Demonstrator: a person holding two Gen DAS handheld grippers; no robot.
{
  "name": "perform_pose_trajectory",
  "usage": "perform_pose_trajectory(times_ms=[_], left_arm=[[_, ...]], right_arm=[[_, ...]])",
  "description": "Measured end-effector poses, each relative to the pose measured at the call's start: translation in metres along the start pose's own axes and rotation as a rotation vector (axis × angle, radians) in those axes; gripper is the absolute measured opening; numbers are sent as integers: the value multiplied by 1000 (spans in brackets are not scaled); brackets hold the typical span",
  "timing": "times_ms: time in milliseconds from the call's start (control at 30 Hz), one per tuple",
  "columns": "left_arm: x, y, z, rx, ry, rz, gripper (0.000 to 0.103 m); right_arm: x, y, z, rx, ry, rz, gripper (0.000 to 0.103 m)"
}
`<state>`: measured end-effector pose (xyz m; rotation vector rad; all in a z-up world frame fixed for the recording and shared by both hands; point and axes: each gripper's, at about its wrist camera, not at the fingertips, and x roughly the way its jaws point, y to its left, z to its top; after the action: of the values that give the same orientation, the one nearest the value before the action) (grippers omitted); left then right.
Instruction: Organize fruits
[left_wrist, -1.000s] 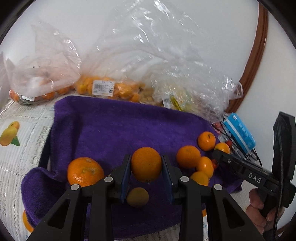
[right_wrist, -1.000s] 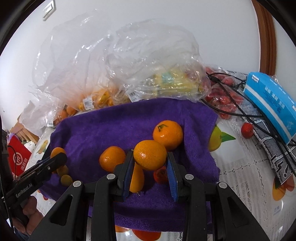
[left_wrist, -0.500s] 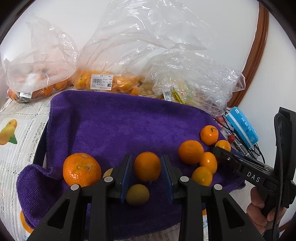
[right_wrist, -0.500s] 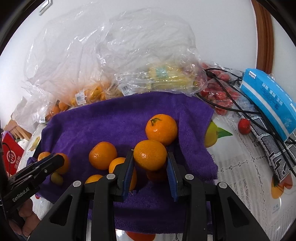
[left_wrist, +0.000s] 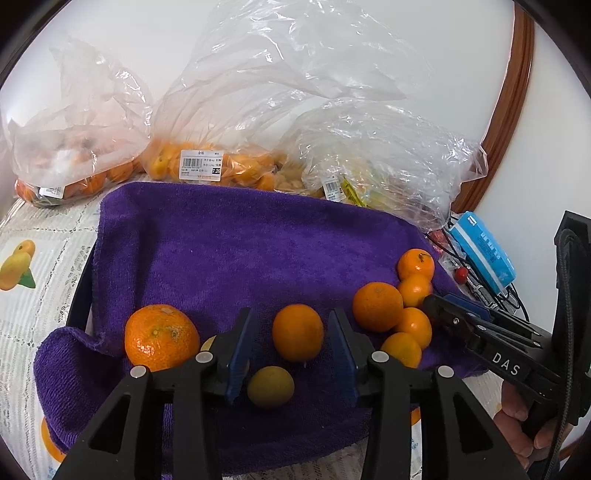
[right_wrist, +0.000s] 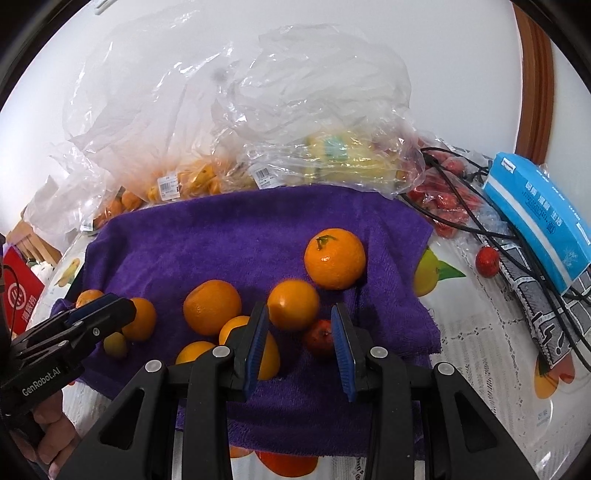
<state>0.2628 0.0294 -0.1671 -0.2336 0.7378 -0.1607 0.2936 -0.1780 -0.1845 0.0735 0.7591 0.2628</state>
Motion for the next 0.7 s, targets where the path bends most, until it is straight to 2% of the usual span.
perform_pose_trajectory(times_ms=[100,300,367,433,533,633,700], left_arm=[[-3,0,0,-1,-11,2,43],[-25,-5,6,36,-76,65,55],[-41,-9,10,43,-82,87,58],[-59,-12,10,34,-97,71,67],[-97,-22,6,43,-130,64,74],[-132,-36,0,59,-154,83,80],[-149,-44,-6,48,-144,100,82]], right_arm=[[-3,2,1,-7,-7,0,42],[-28,7,7,-4,-66,9,47],[-44,9,10,9,-89,16,49],[-62,11,11,17,-96,0,49],[-104,18,6,16,-136,-9,61],[-143,23,-3,16,-169,-29,65],[-164,25,-10,25,-180,-41,69]])
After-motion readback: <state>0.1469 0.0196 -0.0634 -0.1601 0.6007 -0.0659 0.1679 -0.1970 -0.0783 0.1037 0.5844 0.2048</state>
